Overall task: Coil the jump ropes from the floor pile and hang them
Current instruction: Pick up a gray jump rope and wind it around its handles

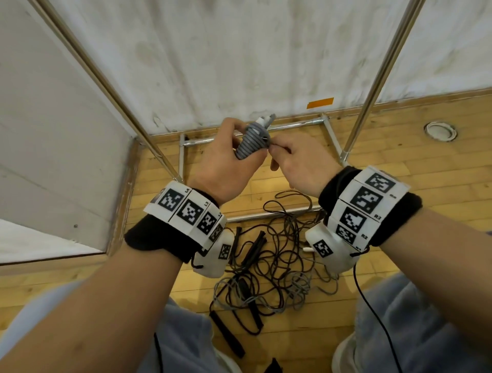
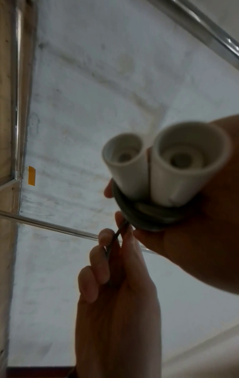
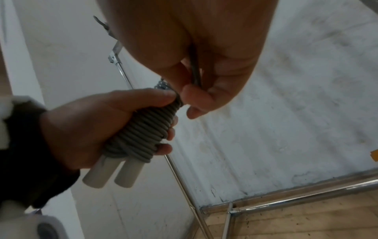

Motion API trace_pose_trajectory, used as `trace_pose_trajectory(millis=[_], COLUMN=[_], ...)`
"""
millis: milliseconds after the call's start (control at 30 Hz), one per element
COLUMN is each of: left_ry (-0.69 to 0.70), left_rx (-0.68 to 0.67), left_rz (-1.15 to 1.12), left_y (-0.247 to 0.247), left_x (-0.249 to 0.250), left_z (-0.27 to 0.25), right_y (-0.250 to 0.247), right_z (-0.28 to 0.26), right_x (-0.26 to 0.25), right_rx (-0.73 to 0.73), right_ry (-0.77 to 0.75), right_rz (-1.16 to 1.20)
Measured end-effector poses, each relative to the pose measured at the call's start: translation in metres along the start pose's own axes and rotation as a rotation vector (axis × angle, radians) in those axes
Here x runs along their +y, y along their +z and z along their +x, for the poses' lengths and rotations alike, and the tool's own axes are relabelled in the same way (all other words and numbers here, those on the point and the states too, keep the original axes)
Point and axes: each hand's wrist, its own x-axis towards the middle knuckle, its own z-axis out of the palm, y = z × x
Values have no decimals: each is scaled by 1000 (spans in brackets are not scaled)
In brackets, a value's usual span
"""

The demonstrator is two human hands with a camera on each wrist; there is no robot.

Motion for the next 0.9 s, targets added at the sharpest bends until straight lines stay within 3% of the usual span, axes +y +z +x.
trace_pose_trajectory(millis=[133,500,667,800,900], left_ry=[26,-32,-70,24,101], left_rx=[-48,85,25,19,23], left_rz=[-52,-35,-142,-183,-209], left_y=[-2,16,15,5,0], left_x=[6,13,18,23,27], left_z=[3,2,3,1,-1], right_y=[-4,-15,-18,-26,-35], right_z=[-3,-9,-9,-8,-8], right_x=[-1,-14,-20,-27,-30], right_rx=[47,137,88,-44,-10], right_ry=[-45,-103,-131,-125,-170], right_rz=[-76,-64,-133,-89,-165])
